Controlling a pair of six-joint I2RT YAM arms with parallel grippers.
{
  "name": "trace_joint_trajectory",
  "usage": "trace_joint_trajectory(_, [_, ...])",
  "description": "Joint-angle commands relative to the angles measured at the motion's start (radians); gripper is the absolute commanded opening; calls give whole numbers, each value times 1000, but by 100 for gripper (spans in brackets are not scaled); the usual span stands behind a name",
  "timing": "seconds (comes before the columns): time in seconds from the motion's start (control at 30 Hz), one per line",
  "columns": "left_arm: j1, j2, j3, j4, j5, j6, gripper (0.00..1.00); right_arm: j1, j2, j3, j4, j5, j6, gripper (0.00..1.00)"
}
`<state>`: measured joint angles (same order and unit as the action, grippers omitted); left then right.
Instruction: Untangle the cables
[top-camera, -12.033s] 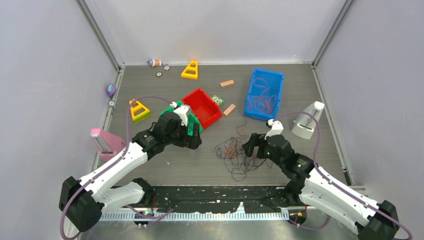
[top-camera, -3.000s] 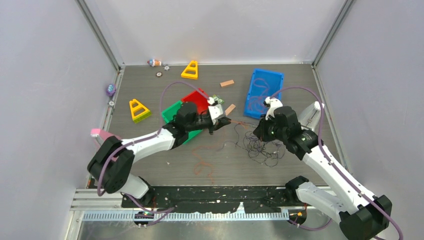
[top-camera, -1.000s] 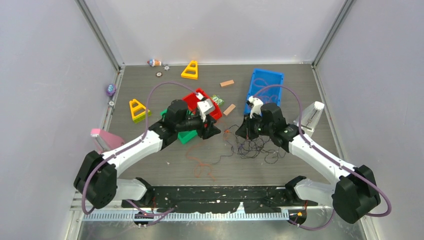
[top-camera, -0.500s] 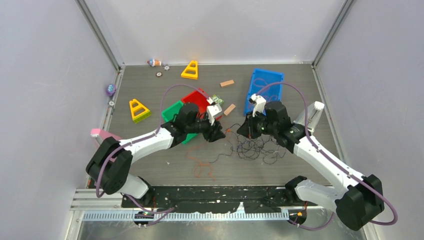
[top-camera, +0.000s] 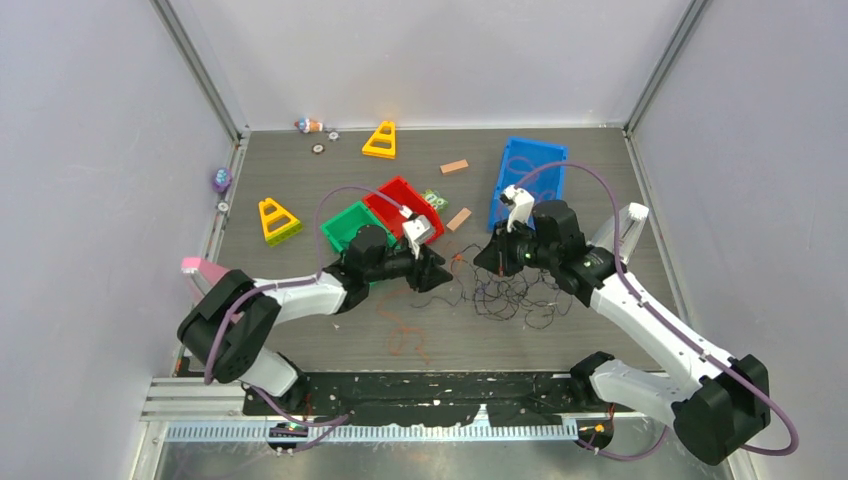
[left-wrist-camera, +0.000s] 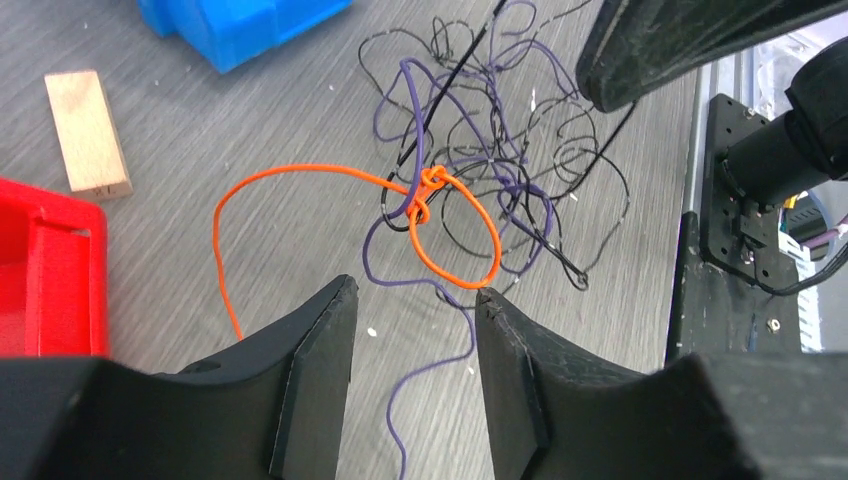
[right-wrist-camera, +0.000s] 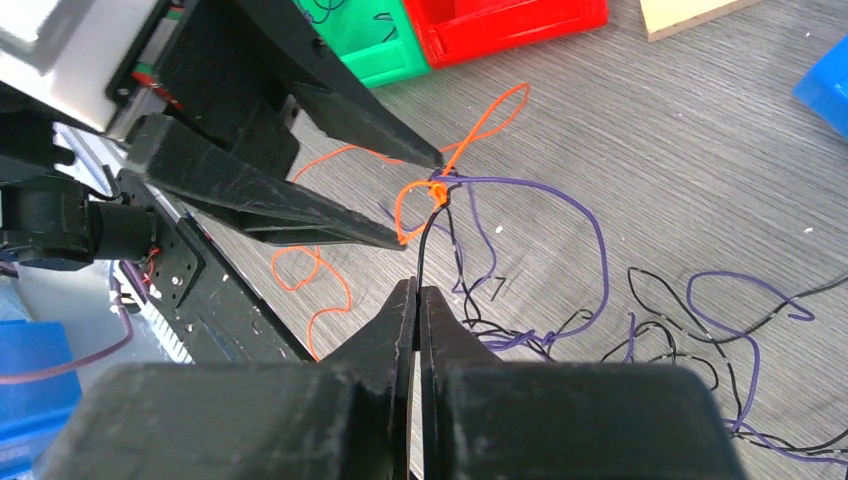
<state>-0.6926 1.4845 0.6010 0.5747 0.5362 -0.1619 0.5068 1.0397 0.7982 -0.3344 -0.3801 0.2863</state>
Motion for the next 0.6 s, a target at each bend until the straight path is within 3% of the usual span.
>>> trace_joint_trajectory(0.0, [-6,71,19,241,32,-67,49,5,-42,58,11,-34,18,5])
trace_joint_trajectory(0.33, [-33,200,91,395,18,-92,50,2,-70,79,14,-76,45,5])
trace_joint_trajectory(0.37, [-33,206,91,419,18,-95,45,3,-72,78,14,-78,48,5])
trace_joint_trajectory(0.47, [-33,211,86,470,9,-96,0,3,-79,70,11,-75,51,5])
trace_joint_trajectory(0.57, [-31,176,54,475,-56,-78,0,2,-95,62,-18,-18,44,5])
